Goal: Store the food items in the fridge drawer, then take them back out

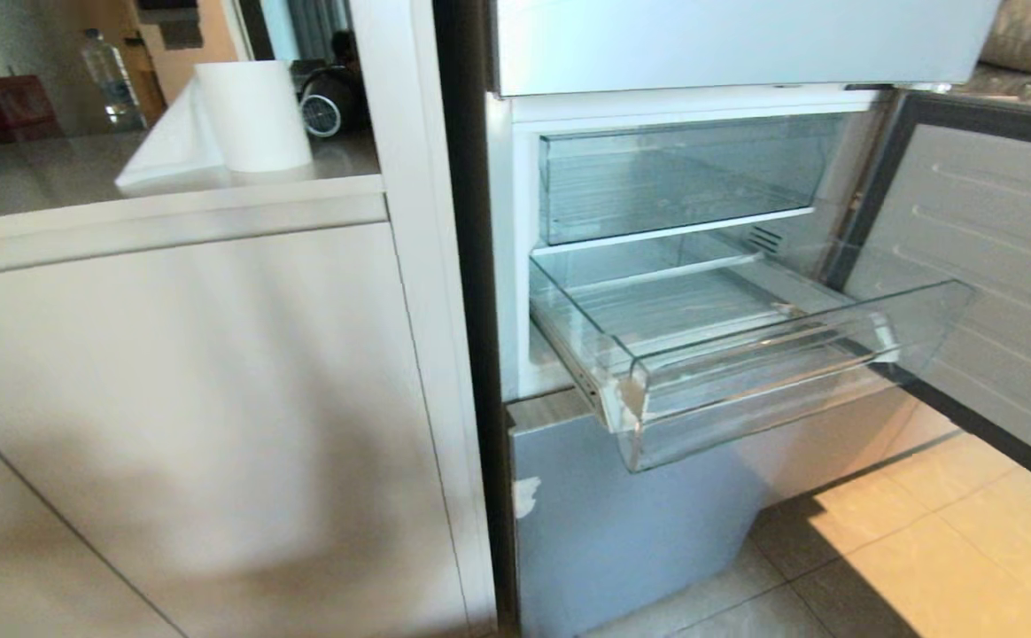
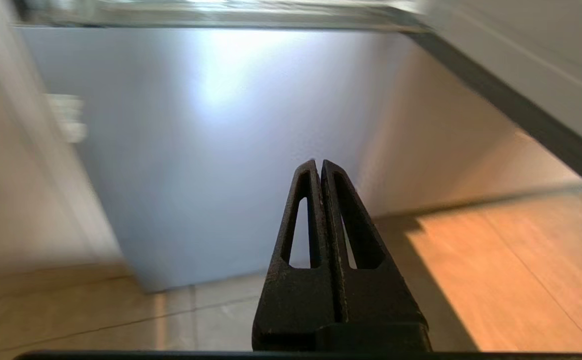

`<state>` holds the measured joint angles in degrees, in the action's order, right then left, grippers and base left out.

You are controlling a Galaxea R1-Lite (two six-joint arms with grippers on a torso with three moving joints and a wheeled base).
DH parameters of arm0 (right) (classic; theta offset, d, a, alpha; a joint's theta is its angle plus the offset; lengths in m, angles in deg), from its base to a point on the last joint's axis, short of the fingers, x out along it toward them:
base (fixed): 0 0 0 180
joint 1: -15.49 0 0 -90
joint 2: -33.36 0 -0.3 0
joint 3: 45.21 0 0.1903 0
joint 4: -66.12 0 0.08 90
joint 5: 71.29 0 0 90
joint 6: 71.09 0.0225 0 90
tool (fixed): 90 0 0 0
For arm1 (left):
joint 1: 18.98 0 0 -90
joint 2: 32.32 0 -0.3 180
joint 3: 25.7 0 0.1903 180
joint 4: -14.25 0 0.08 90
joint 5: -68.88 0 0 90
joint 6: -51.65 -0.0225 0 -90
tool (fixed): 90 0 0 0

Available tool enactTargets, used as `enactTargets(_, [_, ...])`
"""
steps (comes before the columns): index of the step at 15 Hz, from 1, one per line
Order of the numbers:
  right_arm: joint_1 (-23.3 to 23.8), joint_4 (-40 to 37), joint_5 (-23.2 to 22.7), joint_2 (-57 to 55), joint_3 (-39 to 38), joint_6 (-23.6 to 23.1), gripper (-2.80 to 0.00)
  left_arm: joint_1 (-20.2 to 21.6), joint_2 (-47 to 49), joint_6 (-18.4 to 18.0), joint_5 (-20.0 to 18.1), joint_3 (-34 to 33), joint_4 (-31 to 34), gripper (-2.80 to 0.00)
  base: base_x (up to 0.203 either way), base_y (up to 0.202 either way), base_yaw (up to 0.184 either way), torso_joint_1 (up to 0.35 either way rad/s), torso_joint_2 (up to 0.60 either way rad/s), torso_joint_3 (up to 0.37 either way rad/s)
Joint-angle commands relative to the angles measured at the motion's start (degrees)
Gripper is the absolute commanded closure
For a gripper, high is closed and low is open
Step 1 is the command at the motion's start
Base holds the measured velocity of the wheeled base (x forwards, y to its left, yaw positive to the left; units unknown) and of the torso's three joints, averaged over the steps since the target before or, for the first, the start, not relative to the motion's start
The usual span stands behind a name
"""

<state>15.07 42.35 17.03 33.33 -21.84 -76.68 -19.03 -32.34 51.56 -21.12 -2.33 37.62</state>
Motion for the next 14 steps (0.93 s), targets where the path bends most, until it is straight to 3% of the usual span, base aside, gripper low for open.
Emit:
enactTargets(1, [0.0,0.1,-0.1,0.1,0.0,0.0,0.00,0.0,0.0,0.0,0.0,0.0,0.0,0.00,0.000,0.004,-0.178,0.002,0.00,0.002])
enactTargets(14, [0.0,0.1,0.1,0.1,0.0,1.3,0.00,0.0,0.0,0.0,0.0,0.0,-0.1,0.00,-0.001,0.007,-0.174,0.002,0.00,0.002])
